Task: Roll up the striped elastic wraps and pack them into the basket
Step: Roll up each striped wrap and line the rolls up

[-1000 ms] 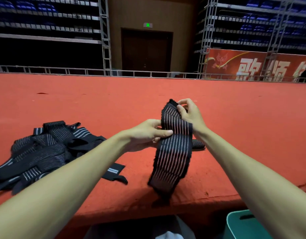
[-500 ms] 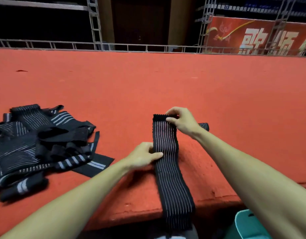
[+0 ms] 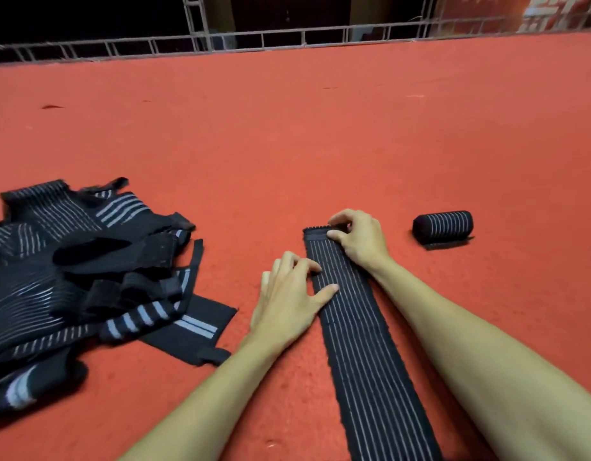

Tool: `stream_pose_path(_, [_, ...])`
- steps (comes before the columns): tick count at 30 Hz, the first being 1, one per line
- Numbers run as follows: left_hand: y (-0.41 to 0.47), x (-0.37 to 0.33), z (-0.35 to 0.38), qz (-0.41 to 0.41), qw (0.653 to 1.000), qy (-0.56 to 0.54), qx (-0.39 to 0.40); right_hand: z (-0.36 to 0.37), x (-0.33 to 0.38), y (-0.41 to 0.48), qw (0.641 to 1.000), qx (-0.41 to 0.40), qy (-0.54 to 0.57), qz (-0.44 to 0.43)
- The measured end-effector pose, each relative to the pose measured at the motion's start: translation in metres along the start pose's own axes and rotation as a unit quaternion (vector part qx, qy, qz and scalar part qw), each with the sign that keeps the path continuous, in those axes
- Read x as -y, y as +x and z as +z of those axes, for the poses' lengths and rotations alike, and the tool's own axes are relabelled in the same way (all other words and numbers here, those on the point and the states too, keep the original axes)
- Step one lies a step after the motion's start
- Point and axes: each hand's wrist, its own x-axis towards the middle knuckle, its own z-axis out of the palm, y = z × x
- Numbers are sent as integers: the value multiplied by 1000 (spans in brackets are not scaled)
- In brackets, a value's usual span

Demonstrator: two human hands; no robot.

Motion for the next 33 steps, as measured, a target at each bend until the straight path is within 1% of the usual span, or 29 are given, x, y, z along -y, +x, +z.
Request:
stream_pose_path(2, [2,1,2,-10,1000,17,6,1,-1,1,1000,9,-18,-2])
stream_pose_path(5, [2,1,5,-19,999,25,5,1,-2,0,1000,-12,4,8])
stream_pose_path(8, [2,-2,4,-14,999,38,-2,-5,5,-11,999,-31,21,-1])
stream_pose_path(11, [-2,-5,3,-9,998,65,-10,-11,21,-29,1000,-19,7,-21])
stream_pose_path(12, [-4,-6,1,-11,998,66,-4,-13,29,-37,999,-7,-2,-34])
stream_pose_path(14, [-7,-5,-7,-6,998,53,37,-17,43,-48,998,10,-41,-56])
stream_pose_path(16, [-10,-2,-25,4,996,12,87,-23,59,-54,993,23,-87,-79])
stream_pose_path(17, [-12,1,-38,14,995,-13,97,-24,67,-55,991,37,-87,-90])
stream_pose_path(18, [-16,7,-52,28,995,-35,92,-24,76,-57,990,55,-79,-103])
stream_pose_path(20, [-26,23,-81,50,995,-62,55,-20,95,-61,986,94,-60,-122])
stream_pose_path(22, [-40,46,-108,60,997,-53,8,-8,114,-69,985,123,-32,-118])
stream_pose_path(23, [-47,60,-121,58,998,-34,-15,0,123,-73,985,132,-17,-113])
stream_pose_path(26, [-68,102,-148,47,993,70,-79,27,148,-79,982,161,18,-100])
stream_pose_path(27, [-75,117,-152,38,991,89,-93,36,157,-80,981,169,31,-94])
stream_pose_path(29, [-88,139,-149,19,989,92,-112,54,173,-80,980,175,56,-77])
stream_pose_path(33, [-101,149,-131,23,986,74,-144,92,192,-72,982,160,97,4])
